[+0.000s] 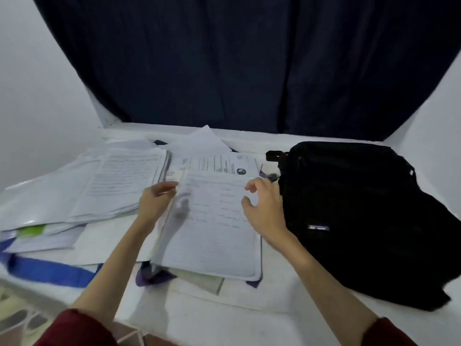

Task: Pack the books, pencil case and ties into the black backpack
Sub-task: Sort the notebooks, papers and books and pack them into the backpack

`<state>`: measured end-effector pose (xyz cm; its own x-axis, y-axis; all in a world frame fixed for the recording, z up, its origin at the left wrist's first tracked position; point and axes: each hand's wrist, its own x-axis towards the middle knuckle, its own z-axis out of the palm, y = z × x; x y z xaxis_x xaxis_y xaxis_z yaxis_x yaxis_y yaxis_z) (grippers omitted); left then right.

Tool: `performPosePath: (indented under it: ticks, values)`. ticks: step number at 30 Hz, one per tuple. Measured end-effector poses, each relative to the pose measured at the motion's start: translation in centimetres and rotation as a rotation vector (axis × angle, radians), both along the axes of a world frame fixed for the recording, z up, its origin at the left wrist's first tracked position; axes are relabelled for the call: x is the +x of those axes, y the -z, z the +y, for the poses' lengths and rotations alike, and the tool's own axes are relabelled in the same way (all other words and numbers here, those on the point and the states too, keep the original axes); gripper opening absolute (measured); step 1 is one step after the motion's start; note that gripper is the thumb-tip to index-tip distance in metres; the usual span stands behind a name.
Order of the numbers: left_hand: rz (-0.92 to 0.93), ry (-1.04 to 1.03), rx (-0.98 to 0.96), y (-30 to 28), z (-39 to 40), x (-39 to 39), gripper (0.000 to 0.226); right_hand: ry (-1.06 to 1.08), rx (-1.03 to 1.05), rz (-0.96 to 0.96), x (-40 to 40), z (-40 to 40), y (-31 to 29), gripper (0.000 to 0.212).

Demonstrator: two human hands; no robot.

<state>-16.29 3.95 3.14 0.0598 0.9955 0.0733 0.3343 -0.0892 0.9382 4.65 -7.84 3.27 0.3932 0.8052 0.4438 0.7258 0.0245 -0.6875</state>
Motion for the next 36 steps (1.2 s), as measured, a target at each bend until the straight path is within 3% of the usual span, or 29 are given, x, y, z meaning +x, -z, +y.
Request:
performPosePath:
  ticks: [5,7,10,13,15,18,22,27,31,33,36]
  values:
    - [0.271,-0.284,0.098,1.7,5.3,-12.9,0.028,-0.215,-0.174,-0.052,-9.0,7.3,0.1,0.015]
    - [0.358,-0.272,0.073,1.8,7.7,-16.6,0.030,-0.240,-0.236,-0.041,-12.9,10.6,0.0,0.016]
    - [0.647,-0.238,0.009,2.2,11.0,-21.8,0.036,-0.189,-0.354,-0.043,-18.0,15.2,0.0,0.023]
    - [0.812,-0.097,-0.042,3.3,13.8,-26.4,0.041,-0.130,-0.365,-0.085,-22.1,19.0,0.2,0.025]
    - [0.718,-0.040,-0.101,4.0,15.3,-28.5,0.041,-0.185,-0.378,-0.119,-24.9,20.8,0.1,0.024]
    - [0.725,-0.174,-0.137,4.9,17.0,-31.4,0.042,-0.344,-0.454,-0.184,-29.3,23.0,0.1,0.026]
    - [0.701,-0.354,-0.342,6.0,18.1,-35.5,0.067,-0.445,-0.527,-0.208,-32.9,24.9,1.0,0.032]
    - [0.533,-0.364,-0.294,5.6,19.3,-35.9,0.080,-0.430,-0.511,-0.177,-33.8,26.0,1.8,0.032]
    - [0.283,-0.381,-0.225,2.9,20.1,-34.7,0.073,-0.421,-0.464,0.138,-32.7,26.4,0.3,0.024]
    - [0.096,-0.297,-0.143,0.6,20.1,-33.0,0.064,-0.445,-0.439,0.383,-31.7,26.1,-1.5,0.019]
    - [-0.097,-0.108,-0.022,-2.6,19.2,-28.4,0.068,-0.471,-0.396,0.545,-29.5,25.4,-4.3,0.015]
